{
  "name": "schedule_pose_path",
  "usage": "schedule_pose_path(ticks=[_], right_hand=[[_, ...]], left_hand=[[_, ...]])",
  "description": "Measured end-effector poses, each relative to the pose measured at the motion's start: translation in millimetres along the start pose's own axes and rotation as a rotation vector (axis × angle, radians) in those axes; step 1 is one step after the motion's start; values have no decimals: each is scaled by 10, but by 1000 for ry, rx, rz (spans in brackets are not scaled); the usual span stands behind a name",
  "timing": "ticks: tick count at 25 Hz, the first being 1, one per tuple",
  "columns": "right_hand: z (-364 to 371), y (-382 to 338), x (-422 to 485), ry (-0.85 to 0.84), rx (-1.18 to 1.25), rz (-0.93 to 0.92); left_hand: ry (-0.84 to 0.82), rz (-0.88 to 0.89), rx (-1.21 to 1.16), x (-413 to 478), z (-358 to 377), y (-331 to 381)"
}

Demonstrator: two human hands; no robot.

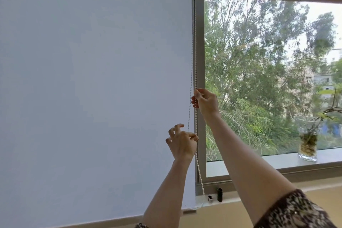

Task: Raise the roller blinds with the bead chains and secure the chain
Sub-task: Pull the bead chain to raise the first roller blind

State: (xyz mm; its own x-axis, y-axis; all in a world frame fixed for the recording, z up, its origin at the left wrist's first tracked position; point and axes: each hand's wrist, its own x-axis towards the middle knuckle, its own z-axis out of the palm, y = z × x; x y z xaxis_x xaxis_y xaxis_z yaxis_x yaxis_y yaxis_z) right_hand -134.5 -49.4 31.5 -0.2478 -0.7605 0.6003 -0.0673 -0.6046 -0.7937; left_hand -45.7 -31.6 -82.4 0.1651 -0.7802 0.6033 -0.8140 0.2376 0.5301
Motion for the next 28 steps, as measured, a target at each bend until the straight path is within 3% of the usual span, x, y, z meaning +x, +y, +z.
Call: schedule_pose_path(ticks=[10,16,21,25,28], right_hand=[[112,-230,90,14,167,18],[136,-151,-13,67,0,-129],[119,80,-263,36,-32,-138],[55,353,-438,34,-80,-104],[-33,561,-568,20,-120,-83]], left_hand=[[-91,5,18,-204,110,-174],[-108,79,143,-232,163,-189],[-217,100,195,-286,236,-334],[-259,74,-27,-183,85,-339],[-142,66,-246,4,-119,-275]])
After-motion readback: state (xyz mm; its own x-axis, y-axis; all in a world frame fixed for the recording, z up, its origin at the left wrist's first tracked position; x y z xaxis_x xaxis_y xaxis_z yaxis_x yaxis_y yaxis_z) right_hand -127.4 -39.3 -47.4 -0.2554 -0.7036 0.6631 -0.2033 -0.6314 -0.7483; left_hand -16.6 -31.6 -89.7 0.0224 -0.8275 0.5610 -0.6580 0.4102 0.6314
